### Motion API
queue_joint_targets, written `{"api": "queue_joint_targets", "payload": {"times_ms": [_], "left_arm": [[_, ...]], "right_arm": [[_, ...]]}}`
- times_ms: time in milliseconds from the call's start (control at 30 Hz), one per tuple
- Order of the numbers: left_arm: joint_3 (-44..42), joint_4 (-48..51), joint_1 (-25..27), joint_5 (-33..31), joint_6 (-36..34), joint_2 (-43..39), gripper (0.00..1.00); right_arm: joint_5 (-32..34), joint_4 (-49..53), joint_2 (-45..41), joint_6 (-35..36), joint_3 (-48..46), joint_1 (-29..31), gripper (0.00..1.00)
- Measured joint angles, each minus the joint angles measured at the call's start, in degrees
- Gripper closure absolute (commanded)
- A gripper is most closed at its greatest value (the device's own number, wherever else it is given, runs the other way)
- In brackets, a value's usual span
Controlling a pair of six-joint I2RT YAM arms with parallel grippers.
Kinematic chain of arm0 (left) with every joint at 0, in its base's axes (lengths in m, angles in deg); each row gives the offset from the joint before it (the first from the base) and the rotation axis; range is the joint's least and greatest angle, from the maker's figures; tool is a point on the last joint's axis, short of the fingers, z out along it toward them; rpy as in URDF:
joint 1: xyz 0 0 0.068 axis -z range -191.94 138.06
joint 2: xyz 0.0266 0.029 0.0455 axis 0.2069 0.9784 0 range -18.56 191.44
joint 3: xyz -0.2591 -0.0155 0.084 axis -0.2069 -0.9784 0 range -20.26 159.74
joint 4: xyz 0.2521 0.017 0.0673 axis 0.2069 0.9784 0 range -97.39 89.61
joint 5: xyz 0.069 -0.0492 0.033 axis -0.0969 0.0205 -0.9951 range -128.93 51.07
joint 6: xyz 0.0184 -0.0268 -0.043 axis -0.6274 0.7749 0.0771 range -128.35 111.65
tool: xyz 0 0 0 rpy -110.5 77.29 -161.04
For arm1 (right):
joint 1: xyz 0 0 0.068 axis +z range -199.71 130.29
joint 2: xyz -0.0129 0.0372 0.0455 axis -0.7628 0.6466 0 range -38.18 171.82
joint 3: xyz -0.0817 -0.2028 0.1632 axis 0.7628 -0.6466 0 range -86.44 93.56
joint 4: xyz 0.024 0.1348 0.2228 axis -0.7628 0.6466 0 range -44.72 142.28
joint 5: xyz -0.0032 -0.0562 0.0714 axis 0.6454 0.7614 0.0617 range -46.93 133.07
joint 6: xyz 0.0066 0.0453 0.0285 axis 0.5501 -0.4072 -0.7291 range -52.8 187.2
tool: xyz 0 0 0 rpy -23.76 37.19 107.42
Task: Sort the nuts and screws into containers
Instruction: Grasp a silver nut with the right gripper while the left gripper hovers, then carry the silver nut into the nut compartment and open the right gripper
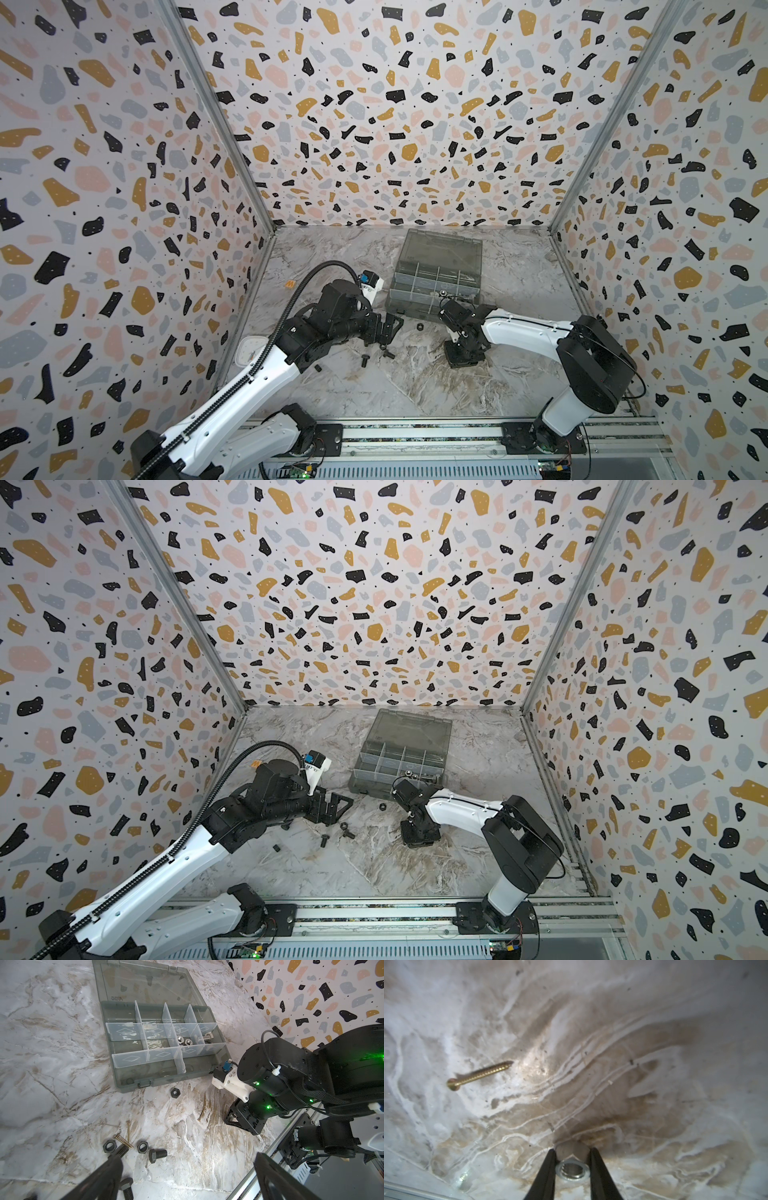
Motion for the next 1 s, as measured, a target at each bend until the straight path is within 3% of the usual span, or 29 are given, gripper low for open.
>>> {"api": "queue_joint_targets", "payload": {"times_ms": [167,467,700,1000], "left_arm": [[0.0,0.0,0.0,-0.2,-0.1,0.1,0.0],[1.7,0.6,0.0,-1.6,-2.2,4.3,0.0],[5.4,0.5,0.0,-2.0,-4.2,8.4,0.0],[7.6,0.4,0.0,-2.2,-5.6,13.0,0.0]], "right_arm": [[1.0,4.0,0.2,0.2,4.6,0.0,0.81],[4.0,8.7,1.6,3.5,24.0,-3.9,0.81],[5.1,9.3,12.3,8.1,36.0,-10.3,0.81],[5.0,9.8,22.8,12.2,44.2,-15.9,0.81]]}}
